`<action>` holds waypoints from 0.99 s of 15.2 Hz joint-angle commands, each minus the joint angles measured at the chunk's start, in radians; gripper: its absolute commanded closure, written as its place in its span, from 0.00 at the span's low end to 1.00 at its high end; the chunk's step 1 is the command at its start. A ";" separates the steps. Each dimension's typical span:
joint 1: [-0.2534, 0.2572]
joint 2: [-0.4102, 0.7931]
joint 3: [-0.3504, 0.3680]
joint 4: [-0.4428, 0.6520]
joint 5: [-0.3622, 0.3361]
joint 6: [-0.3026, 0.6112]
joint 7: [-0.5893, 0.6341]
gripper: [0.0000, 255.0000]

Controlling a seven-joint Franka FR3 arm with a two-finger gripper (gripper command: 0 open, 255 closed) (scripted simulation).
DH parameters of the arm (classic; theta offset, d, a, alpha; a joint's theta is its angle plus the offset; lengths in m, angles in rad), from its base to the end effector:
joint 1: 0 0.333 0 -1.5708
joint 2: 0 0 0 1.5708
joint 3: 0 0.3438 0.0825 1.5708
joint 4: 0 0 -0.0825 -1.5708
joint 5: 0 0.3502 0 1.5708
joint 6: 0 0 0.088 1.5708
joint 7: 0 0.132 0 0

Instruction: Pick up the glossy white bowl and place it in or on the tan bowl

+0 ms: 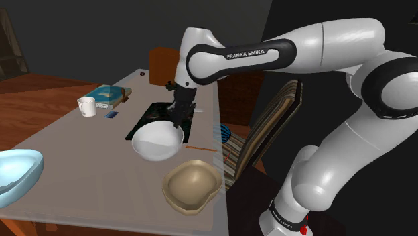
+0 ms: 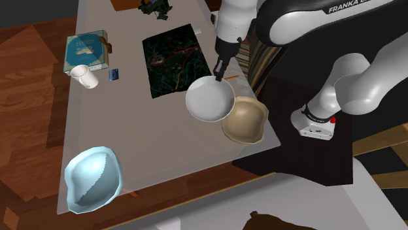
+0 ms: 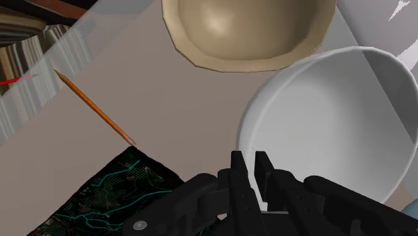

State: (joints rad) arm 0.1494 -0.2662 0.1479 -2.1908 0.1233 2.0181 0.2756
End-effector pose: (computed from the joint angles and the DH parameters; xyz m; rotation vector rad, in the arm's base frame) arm 0.4230 0.1451 0.5181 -3.0422 0.0456 -0.1019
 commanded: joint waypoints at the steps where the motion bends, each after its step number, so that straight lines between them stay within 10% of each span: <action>1: 0.003 -0.091 -0.007 -0.075 0.012 -0.016 -0.010 1.00; 11: 0.019 -0.517 -0.050 -0.320 0.028 -0.200 -0.035 1.00; 15: 0.021 -0.519 -0.046 -0.375 0.033 -0.147 -0.039 1.00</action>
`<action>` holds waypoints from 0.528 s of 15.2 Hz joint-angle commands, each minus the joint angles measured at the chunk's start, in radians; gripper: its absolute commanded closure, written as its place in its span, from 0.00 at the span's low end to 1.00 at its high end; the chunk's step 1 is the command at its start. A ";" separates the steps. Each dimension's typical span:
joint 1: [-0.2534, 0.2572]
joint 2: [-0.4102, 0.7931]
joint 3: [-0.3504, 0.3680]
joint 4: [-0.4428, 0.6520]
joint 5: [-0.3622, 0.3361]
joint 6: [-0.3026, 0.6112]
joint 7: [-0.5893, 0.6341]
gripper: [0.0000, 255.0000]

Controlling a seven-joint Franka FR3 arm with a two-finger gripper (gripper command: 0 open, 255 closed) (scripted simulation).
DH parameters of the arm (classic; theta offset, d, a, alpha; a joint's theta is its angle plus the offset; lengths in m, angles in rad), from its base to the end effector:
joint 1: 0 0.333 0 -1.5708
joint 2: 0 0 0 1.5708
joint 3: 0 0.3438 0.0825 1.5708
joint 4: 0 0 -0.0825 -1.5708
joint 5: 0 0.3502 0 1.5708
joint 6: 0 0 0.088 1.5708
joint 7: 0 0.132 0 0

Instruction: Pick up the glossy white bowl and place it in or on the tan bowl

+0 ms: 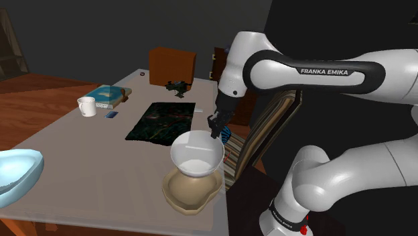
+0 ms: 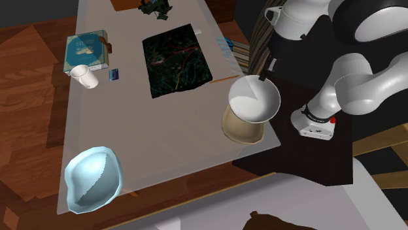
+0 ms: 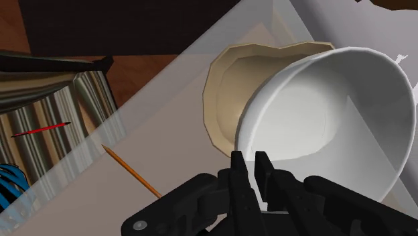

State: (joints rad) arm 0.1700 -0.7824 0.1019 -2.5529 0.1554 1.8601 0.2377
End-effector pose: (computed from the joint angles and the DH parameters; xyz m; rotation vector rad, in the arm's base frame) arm 0.2608 0.0947 0.5216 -3.0418 0.0456 -0.1016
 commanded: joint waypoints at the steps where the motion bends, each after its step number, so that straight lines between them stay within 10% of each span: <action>1: 0.001 -0.002 0.001 -0.026 0.002 0.024 -0.002 1.00; 8: 0.005 0.007 0.009 -0.115 0.012 0.122 -0.010 1.00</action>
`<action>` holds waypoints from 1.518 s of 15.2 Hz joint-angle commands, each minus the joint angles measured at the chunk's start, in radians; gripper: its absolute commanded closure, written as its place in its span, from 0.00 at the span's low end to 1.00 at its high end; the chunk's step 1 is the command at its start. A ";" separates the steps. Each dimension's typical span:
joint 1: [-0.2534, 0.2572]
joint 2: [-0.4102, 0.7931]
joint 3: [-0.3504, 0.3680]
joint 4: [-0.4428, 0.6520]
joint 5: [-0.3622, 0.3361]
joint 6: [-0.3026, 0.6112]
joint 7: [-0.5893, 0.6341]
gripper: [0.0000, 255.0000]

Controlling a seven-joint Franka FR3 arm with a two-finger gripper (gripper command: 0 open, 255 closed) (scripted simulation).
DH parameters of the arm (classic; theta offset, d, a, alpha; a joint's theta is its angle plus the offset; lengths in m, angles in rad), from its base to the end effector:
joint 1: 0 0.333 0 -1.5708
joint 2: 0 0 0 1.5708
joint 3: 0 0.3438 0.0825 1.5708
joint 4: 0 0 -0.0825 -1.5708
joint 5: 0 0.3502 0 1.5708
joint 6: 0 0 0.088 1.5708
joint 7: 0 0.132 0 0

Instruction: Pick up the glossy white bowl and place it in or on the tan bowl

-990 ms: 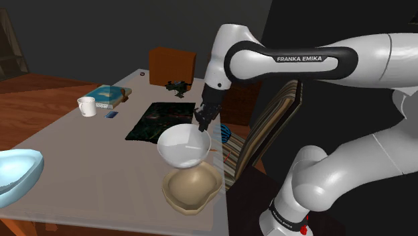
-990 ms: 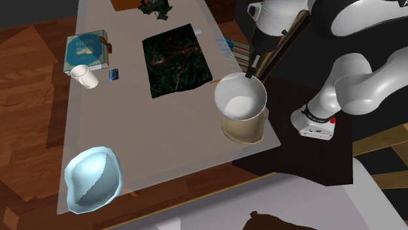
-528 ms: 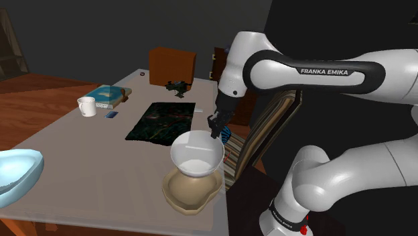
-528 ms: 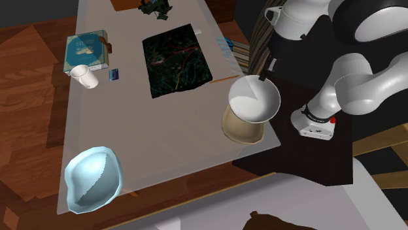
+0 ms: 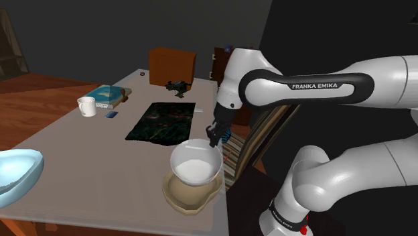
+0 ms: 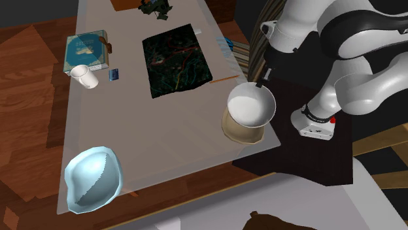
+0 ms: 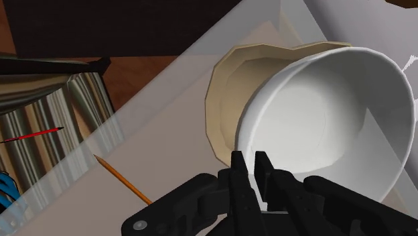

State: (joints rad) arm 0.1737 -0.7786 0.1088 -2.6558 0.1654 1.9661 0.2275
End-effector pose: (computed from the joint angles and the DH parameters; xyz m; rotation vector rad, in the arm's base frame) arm 0.2611 0.0939 0.4838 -3.0420 0.0456 -0.1013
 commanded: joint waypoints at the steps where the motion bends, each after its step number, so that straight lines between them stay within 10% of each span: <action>1: 0.002 0.005 0.003 -0.024 0.004 0.030 -0.001 1.00; 18: 0.009 0.048 0.014 -0.133 0.021 0.181 -0.014 1.00; 19: 0.009 0.048 0.014 -0.133 0.021 0.181 -0.014 0.00; 23: 0.009 0.048 0.014 -0.133 0.021 0.181 -0.014 0.00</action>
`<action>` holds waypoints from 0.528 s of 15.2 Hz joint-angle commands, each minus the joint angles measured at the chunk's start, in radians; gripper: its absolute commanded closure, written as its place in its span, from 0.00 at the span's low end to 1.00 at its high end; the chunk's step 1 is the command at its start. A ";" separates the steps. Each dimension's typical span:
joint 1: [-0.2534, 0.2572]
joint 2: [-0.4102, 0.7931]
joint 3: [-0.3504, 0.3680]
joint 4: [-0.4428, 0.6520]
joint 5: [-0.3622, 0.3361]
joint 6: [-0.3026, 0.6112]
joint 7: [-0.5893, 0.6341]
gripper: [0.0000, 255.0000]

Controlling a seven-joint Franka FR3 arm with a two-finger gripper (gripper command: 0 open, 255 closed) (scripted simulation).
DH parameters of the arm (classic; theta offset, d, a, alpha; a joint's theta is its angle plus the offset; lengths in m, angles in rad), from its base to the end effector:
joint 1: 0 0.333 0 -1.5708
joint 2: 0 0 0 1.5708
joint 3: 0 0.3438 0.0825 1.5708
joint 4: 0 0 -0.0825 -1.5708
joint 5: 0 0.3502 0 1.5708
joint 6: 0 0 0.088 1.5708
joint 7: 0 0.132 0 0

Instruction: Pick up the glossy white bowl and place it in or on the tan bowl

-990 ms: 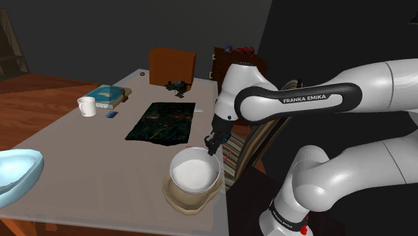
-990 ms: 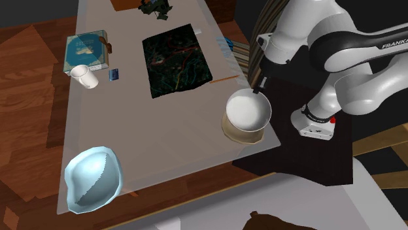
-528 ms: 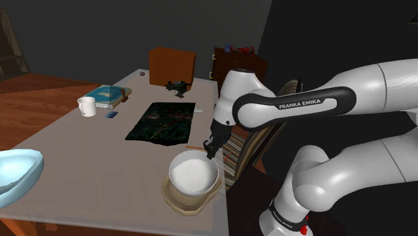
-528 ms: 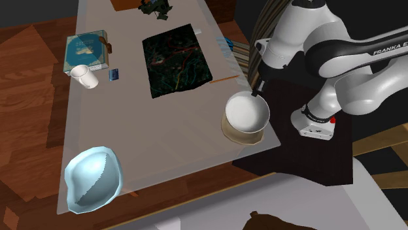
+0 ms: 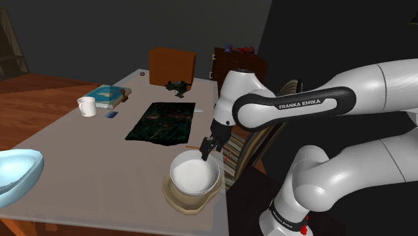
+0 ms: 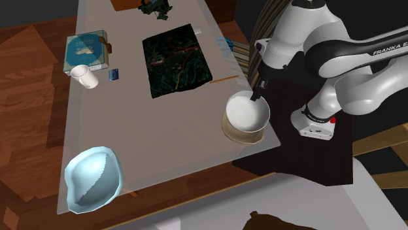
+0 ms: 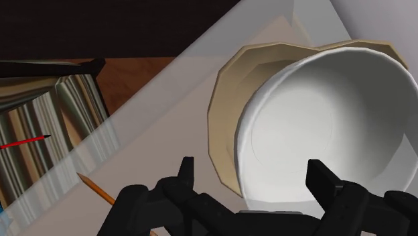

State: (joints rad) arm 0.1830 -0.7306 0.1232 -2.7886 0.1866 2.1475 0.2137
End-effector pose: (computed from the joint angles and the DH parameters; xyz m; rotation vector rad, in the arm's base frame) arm 0.2646 0.0949 0.4281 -3.0416 0.0459 -0.1028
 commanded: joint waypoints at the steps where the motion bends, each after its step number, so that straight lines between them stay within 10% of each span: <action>1: 0.000 0.000 0.000 0.000 0.000 0.000 0.000 0.00; 8: -0.010 -0.059 -0.019 0.093 -0.021 -0.153 0.004 0.00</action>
State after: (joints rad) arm 0.1735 -0.7882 0.1063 -2.6982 0.1671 1.9998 0.2192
